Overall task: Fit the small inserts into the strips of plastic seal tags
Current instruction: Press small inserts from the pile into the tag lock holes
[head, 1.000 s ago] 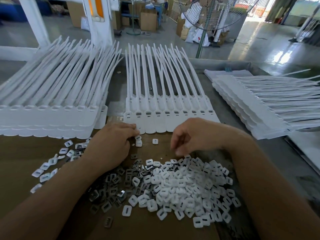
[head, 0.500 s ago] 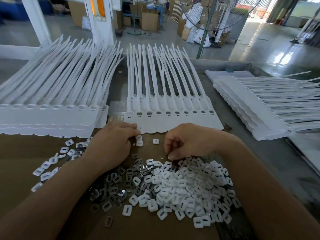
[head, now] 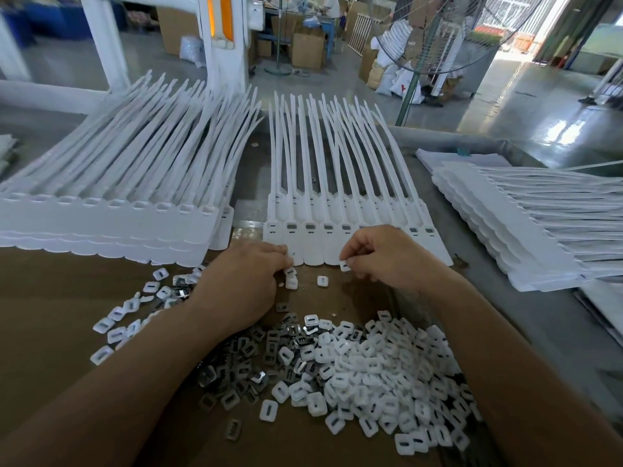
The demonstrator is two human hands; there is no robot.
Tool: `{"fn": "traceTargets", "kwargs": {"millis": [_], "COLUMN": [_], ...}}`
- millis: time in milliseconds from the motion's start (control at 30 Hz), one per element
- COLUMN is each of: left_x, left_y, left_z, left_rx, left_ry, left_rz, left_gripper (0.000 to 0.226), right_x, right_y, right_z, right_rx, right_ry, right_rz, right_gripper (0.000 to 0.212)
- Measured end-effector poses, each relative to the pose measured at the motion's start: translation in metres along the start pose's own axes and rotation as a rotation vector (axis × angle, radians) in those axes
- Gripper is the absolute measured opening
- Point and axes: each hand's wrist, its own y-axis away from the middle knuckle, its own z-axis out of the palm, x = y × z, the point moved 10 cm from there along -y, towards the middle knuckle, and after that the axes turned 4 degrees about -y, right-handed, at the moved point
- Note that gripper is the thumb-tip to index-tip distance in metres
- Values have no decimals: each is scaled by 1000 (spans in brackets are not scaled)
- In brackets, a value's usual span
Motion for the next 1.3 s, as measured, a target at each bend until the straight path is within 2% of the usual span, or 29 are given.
{"fn": "traceTargets", "kwargs": {"millis": [233,367,533,900,1100,1300], "left_x": [4,-1,-3,-1,-2,0], "left_y": [3,2,3,-1,1,0], "left_z": [-5,2,3,3,3,3], "left_rx": [3,-30,-38,-30,-37,-46], "left_ry": [-25,-30,-41,-35,-39,-41], "left_rz": [26,-3,-18,0,-2,-2], "left_gripper": [38,44,44,44,46,46], "right_x": [-27,-37,-33,-33,-29,-20], "right_y": [-27,-47,-67,-80,-77,-87], "right_z": [-8,-3,9,19,11,10], "right_rx": [182,264,288,319,375,342], "right_ry": [27,-2,-27,159,-6,-18], "right_rz": [-88,-98,-56,-58,-54,79], "right_gripper": [21,16,16,18,15,14]}}
